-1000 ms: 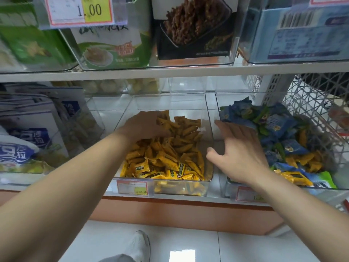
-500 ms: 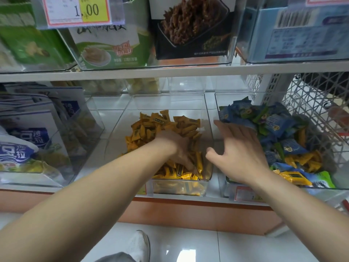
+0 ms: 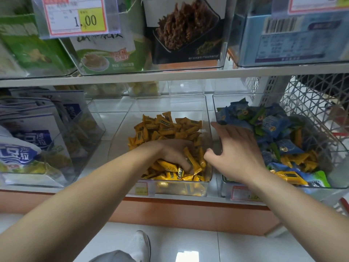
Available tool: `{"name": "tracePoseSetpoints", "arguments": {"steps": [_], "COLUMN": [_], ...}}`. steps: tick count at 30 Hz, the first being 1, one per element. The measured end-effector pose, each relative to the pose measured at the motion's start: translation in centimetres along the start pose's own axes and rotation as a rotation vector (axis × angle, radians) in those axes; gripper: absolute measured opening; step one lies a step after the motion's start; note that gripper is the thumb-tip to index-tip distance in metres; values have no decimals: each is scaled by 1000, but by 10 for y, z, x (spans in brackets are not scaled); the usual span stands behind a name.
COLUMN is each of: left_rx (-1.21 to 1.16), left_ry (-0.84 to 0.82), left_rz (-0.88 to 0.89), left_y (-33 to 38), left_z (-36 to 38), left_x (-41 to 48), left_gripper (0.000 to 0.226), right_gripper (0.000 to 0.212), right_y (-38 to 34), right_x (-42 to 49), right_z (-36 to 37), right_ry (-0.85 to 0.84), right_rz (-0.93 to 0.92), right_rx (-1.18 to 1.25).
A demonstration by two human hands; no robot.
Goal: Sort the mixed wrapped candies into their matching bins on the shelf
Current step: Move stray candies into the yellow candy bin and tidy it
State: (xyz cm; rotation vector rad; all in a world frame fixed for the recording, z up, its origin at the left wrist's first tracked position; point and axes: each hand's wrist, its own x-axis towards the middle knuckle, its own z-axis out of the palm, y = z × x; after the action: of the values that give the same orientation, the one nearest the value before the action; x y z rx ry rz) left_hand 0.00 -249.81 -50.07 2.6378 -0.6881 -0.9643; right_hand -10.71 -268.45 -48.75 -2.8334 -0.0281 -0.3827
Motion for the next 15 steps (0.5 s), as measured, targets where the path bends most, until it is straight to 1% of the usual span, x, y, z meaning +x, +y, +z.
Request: {"name": "tracePoseSetpoints", "arguments": {"steps": [4,9,11,12,14,15], "left_rx": [-86,-272,-408,-497,-680,-721], "left_ry": [23,81,152,195,267,292], "left_rz": [61,150,155,139,65,32], "left_y": [-13,-22,-29,-33,-40,-43], "left_z": [-3,-12,-21,-25,-33,-36], "left_x": [-6,-8,-15,-19,-28,-31], "left_gripper": [74,34,18,14,20,26], "right_gripper": [76,77,76,75,74,74], "right_y": [-1,1,1,2,2,2], "right_x": [0,1,1,0,0,0], "right_z": [-1,0,1,1,1,1], "right_ry": [0,12,18,22,26,26], "right_rz": [3,7,3,1,0,-1], "right_rx": [15,26,29,31,36,36]}}
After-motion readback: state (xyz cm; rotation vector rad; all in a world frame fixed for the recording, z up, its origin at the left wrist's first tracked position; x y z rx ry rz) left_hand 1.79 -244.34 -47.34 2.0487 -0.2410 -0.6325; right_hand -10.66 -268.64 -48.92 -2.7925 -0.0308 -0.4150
